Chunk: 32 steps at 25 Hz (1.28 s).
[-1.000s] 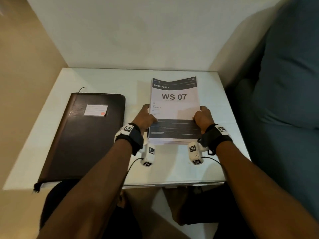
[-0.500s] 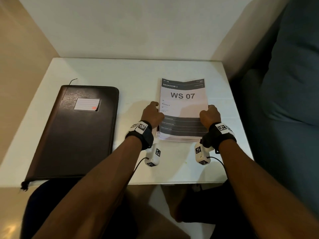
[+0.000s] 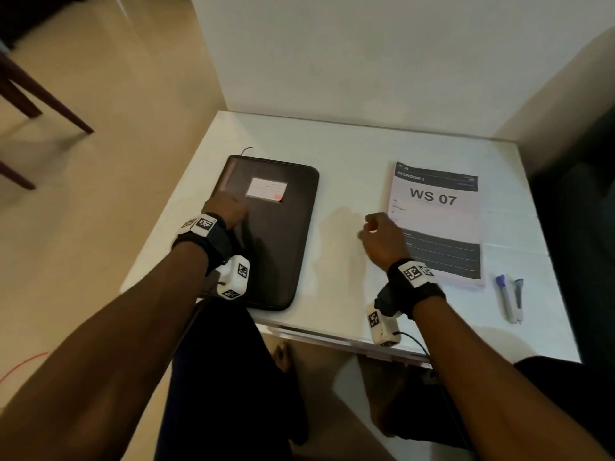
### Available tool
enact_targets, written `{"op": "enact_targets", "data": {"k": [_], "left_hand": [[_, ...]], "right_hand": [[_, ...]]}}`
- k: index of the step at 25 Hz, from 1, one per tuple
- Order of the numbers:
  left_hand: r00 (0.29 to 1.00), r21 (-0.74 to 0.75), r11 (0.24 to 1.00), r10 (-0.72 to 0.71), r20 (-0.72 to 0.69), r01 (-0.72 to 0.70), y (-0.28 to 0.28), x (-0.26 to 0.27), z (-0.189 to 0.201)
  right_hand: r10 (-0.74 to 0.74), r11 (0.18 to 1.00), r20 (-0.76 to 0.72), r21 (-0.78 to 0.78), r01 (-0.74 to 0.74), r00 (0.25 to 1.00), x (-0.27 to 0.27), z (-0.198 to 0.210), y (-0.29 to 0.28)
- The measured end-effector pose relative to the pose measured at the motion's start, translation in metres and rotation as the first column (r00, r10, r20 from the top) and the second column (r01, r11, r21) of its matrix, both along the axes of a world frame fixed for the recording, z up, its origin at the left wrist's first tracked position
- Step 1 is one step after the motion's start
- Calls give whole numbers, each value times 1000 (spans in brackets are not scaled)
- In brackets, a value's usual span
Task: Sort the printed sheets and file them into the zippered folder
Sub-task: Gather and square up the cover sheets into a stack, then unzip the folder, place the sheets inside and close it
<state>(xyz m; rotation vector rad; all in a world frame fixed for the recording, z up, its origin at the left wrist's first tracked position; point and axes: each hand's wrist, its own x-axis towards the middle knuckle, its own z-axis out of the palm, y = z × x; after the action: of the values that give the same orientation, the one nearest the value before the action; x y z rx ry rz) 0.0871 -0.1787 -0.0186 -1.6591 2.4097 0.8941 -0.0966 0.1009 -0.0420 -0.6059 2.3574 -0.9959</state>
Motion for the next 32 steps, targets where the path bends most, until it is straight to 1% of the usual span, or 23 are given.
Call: {"op": "enact_targets", "data": {"k": [2, 3, 6, 8, 10, 12, 14, 16, 18, 22, 24, 27, 29, 30, 32], "left_hand": [[992, 4, 993, 114, 60, -114, -17, 35, -9], [988, 21, 990, 139, 69, -141, -22, 47, -14], [980, 106, 974, 197, 22, -198, -30, 65, -28], [977, 134, 969, 211, -20, -206, -35, 67, -34], [977, 150, 968, 209, -26, -203, -37, 64, -36], [978, 155, 966, 210, -10, -206, -37, 61, -31], [976, 148, 966, 216, -4, -213, -30, 55, -23], [984, 184, 967, 180, -3, -177, -13, 43, -19], [988, 220, 965, 152, -40, -139, 5, 23, -17], [991, 297, 953, 95, -99, -61, 24, -18, -26], [997, 263, 965, 40, -67, -21, 32, -30, -30], [995, 75, 996, -48, 89, 42, 43, -44, -23], [975, -5, 989, -144, 167, 147, 35, -57, -23], [960, -19, 974, -218, 178, 225, 30, -63, -22], [915, 4, 933, -354, 192, 360, 18, -73, -18]], "right_hand": [[90, 995, 141, 17, -93, 986, 33, -10, -26], [109, 993, 173, 20, -115, 979, 46, -14, -37], [135, 990, 149, 25, -141, 980, 71, -18, -56], [158, 987, 129, 12, -161, 979, 79, -15, -64], [190, 982, 131, -10, -190, 973, 86, -10, -67], [195, 981, 212, -65, -185, 958, 88, -6, -67], [158, 983, 314, -135, -121, 936, 84, 2, -62], [111, 986, 344, -159, -58, 933, 73, 7, -54], [76, 989, 329, -143, -29, 941, 58, 7, -45], [18, 998, 224, -61, -5, 974, 33, 5, -23], [36, 999, 198, -47, -27, 979, 26, 1, -11], [114, 992, 114, 40, -120, 987, 19, -10, -5], [197, 971, 67, 126, -204, 978, 16, -13, -11], [239, 958, 56, 149, -245, 969, 16, -14, -14], [301, 937, 34, 176, -302, 953, 11, -13, -19]]}}
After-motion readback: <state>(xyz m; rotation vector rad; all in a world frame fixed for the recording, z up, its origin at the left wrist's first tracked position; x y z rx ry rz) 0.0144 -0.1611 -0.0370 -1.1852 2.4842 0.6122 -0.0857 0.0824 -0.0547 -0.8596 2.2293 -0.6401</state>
